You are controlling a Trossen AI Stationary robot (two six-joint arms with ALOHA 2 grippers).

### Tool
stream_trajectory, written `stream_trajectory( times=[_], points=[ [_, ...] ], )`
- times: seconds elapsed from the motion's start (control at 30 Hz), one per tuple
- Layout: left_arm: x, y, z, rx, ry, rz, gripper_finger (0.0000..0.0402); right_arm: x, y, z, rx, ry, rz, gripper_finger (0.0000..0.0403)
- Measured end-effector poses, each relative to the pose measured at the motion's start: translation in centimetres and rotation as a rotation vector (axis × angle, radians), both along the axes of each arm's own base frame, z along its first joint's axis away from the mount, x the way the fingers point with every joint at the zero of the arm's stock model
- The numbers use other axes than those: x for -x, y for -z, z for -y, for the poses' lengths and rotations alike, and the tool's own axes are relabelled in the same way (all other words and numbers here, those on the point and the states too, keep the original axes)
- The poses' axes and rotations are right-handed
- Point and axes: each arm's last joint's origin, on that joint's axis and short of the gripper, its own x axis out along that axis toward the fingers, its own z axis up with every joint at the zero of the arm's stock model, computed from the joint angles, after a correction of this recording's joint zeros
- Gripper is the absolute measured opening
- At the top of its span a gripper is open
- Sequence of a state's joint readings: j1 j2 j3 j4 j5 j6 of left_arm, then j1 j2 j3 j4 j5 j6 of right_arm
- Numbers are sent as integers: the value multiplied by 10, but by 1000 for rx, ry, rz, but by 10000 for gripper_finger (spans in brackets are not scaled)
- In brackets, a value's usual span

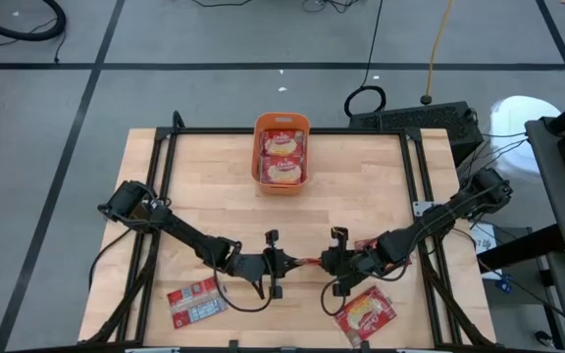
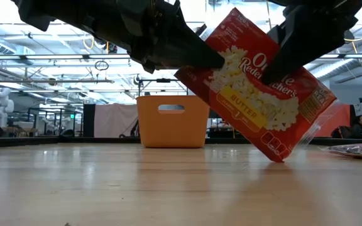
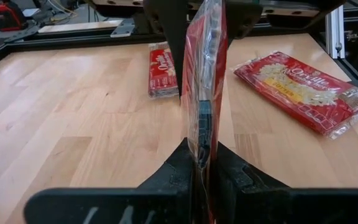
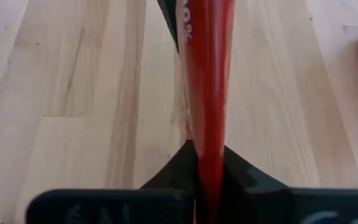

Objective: Sort popcorn bags into baskets
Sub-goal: Put the red popcorn bag into the orange bin

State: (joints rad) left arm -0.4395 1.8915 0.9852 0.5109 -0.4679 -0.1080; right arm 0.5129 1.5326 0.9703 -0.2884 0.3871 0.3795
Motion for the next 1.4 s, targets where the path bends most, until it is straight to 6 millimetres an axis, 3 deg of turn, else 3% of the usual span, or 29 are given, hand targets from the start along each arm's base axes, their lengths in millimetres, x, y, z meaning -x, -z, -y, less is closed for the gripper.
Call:
stream_trajectory(
  times=[0.2, 0.43, 0.57, 0.7, 0.83, 0.97, 1.27, 1.4],
  points=[
    [0, 0, 0, 57, -18, 2, 65, -1, -1, -1, 8, -24, 17, 9],
    [8, -2, 7, 31, -71, -15, 188, -2, -2, 0, -1, -6, 28, 12],
    [22, -21, 9, -23, -152, -20, 257, -3, -7, 5, -22, 9, 36, 12],
    [43, -40, 6, -89, -209, -89, 294, -5, -14, 17, -76, 18, 42, 12],
    [64, -50, -4, -138, -300, -179, 295, -15, -31, 34, -98, 7, 26, 12],
    [81, -48, -18, -174, -413, -276, 268, -27, -58, 61, -85, 28, -18, 12],
    [109, -35, -42, -235, -633, -457, 192, -42, -136, 151, -71, 54, -16, 12],
    [114, -25, -48, -252, -648, -480, 164, -49, -156, 192, -78, 69, 13, 12]
  ],
)
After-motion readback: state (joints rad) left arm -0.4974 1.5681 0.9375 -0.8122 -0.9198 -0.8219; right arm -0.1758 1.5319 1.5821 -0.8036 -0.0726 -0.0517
